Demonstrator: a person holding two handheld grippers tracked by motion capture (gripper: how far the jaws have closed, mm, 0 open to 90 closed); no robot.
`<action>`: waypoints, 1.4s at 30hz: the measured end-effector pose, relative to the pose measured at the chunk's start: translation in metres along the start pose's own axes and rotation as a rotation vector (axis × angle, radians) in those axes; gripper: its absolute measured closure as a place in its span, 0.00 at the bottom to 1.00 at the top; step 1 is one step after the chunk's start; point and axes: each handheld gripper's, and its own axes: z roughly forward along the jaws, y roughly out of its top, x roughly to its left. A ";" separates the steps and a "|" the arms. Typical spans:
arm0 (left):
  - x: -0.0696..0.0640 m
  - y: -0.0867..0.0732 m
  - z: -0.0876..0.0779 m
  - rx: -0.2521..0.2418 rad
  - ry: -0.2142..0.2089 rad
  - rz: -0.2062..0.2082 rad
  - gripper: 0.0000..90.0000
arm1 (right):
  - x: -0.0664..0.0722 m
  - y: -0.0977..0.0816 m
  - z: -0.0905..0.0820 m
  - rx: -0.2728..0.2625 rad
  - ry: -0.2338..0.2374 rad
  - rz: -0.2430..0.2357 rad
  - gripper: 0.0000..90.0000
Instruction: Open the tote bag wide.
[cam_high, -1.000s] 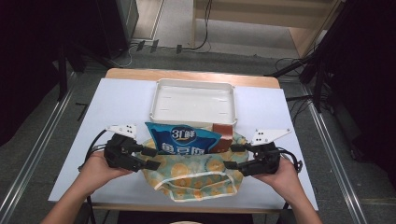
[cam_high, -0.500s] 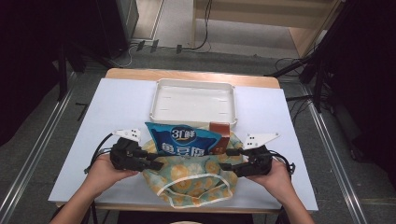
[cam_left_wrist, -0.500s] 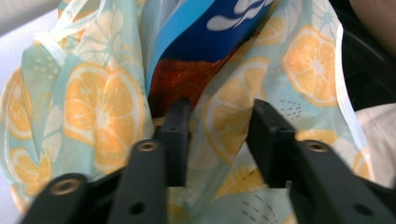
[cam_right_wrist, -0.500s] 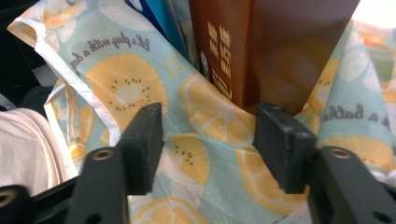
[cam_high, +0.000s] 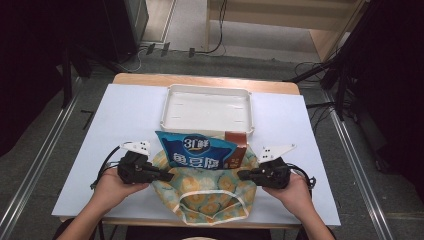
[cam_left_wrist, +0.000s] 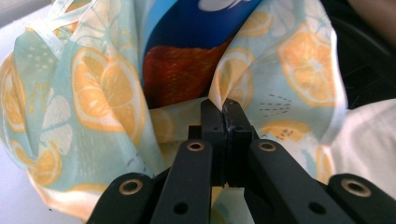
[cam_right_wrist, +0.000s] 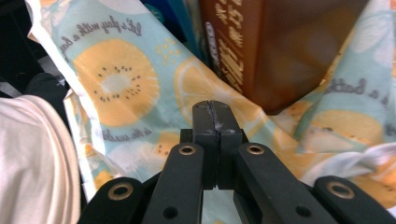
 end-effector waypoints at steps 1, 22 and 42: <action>-0.001 -0.001 -0.001 -0.002 -0.007 0.001 1.00 | 0.001 0.000 -0.001 0.004 0.003 0.003 1.00; -0.021 -0.003 -0.003 -0.002 -0.050 0.043 1.00 | -0.003 0.014 -0.029 -0.077 -0.075 0.028 1.00; -0.019 -0.002 -0.001 0.002 -0.062 0.046 1.00 | -0.025 0.008 -0.003 -0.031 -0.059 0.081 1.00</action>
